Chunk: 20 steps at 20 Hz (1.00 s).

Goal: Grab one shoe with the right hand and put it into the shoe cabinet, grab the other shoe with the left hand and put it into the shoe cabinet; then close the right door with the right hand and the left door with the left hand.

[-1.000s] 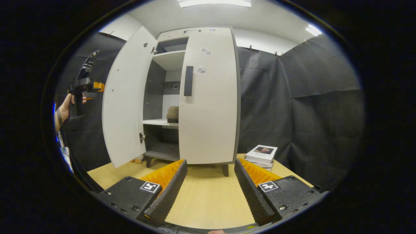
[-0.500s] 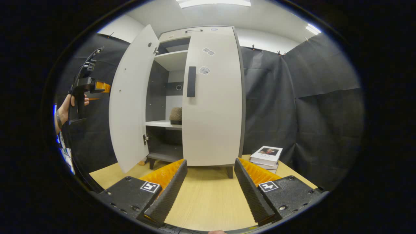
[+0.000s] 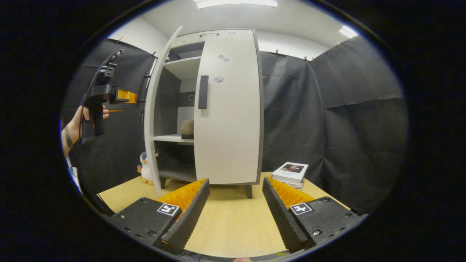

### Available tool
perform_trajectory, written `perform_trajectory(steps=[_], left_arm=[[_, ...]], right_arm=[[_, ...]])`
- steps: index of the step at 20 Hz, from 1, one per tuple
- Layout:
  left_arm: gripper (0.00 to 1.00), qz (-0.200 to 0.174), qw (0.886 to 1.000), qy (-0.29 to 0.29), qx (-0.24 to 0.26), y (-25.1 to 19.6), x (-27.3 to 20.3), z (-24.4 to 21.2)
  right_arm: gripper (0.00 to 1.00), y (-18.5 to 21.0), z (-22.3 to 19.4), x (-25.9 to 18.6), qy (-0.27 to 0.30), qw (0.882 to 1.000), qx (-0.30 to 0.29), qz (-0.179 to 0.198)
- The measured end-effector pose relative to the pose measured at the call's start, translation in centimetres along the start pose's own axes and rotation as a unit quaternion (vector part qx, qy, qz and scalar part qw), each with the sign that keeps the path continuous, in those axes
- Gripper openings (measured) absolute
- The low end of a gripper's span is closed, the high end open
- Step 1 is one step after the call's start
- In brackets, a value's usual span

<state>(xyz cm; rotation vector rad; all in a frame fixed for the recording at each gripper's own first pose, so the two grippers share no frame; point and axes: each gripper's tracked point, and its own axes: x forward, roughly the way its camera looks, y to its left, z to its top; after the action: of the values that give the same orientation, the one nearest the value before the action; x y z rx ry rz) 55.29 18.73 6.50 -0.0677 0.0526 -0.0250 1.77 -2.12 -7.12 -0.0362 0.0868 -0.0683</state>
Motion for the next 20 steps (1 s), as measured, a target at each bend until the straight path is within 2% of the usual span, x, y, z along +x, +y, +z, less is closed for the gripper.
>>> perform_trajectory(steps=[4, 8, 11, 14, 17, 18, 20], left_arm=[[0.95, -0.006, 1.0, 0.007, 0.003, -1.4, 1.5, -0.8], [0.95, -0.001, 1.0, -0.006, 0.015, -2.1, -0.3, 0.0], [0.95, 0.005, 0.999, -0.021, 0.049, -1.9, -2.4, 0.9], [0.95, 0.007, 0.998, -0.027, 0.065, -2.7, -5.7, 0.6], [0.95, 0.017, 0.997, -0.026, 0.076, -4.2, -9.6, -1.7], [0.95, 0.015, 0.997, -0.027, 0.076, -5.1, -10.8, -2.5], [0.95, -0.001, 0.997, -0.022, 0.073, -6.9, -12.5, -4.4]], right_arm=[[0.95, -0.8, 0.0, -0.3, 0.0, 1.0, -0.019, -0.009], [0.94, -1.4, 0.0, -0.3, 0.003, 1.0, -0.011, -0.018], [0.95, -1.4, -0.6, -0.4, 0.012, 1.0, -0.007, -0.024], [0.97, -0.2, -0.4, -0.3, 0.02, 1.0, 0.009, -0.003], [0.96, -0.2, 0.1, -0.2, 0.019, 1.0, -0.008, 0.005], [0.94, -0.1, 0.3, -0.3, 0.018, 1.0, -0.003, 0.006], [0.96, 0.5, 1.6, -0.1, 0.006, 1.0, 0.008, 0.01]])
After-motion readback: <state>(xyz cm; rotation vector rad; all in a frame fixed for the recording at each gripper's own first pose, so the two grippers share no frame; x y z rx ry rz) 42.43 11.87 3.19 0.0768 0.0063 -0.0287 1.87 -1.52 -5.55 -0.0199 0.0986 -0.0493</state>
